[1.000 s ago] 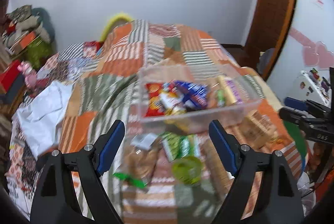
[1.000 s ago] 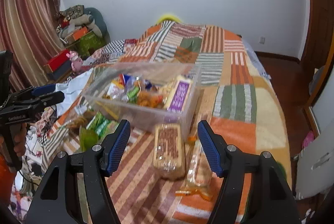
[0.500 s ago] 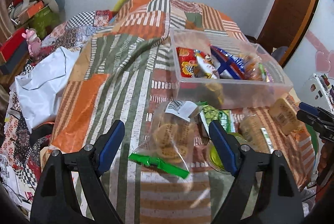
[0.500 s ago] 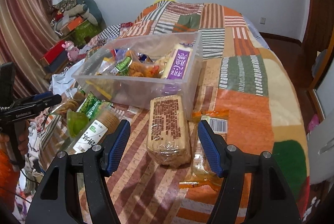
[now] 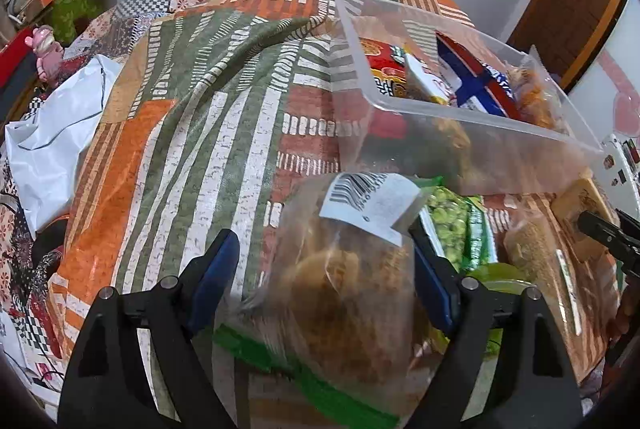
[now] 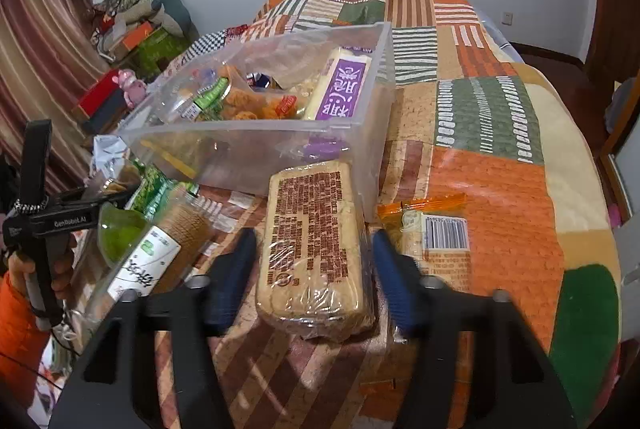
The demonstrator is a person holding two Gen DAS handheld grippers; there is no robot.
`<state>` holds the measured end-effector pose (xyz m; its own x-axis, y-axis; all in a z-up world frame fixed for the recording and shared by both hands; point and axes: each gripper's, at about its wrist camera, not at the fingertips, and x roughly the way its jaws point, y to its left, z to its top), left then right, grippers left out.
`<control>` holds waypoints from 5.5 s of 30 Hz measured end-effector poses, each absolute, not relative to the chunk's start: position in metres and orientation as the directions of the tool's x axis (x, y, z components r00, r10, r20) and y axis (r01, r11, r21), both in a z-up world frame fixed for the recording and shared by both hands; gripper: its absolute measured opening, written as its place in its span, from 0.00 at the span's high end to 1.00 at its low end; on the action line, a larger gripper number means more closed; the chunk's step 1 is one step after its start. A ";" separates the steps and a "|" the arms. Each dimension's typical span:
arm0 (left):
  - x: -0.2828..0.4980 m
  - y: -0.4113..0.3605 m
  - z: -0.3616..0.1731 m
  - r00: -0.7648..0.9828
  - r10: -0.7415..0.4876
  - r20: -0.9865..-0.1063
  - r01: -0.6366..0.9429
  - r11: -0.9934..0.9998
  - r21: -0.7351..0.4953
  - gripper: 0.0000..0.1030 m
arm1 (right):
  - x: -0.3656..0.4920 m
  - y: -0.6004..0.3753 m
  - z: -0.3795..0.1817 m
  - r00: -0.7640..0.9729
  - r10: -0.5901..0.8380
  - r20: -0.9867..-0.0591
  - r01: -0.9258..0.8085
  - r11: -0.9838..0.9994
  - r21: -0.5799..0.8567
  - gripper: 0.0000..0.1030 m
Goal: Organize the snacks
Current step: 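Grasp bread bag with left gripper while right gripper grasps brown cracker block, then carry bread bag into box while right gripper drops cracker block in, then grasp green jelly cup with left gripper while right gripper grasps orange-wrapped biscuit, then place jelly cup in box while right gripper drops biscuit pack in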
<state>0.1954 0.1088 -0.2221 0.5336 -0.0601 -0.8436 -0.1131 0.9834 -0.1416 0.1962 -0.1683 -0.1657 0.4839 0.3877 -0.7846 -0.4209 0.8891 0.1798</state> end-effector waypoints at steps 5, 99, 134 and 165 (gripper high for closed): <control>0.194 0.106 -0.225 0.557 -0.048 -0.829 -0.110 0.985 -0.131 0.23 | 0.193 -0.168 -0.162 0.501 0.379 -0.778 -0.422 0.892 0.162 0.64; 0.280 0.086 -0.129 0.712 -0.121 -0.691 -0.073 0.967 -0.245 0.28 | 0.274 -0.109 -0.090 0.613 0.439 -0.657 -0.487 0.865 0.124 0.46; 0.158 0.053 -0.174 0.577 -0.137 -0.805 -0.012 0.984 -0.176 0.20 | 0.176 -0.208 -0.146 0.567 0.325 -0.757 -0.366 0.922 0.122 0.31; 0.152 0.041 -0.200 0.565 -0.174 -0.806 0.011 0.979 -0.203 0.44 | 0.182 -0.226 -0.156 0.537 0.387 -0.750 -0.334 0.913 0.232 0.70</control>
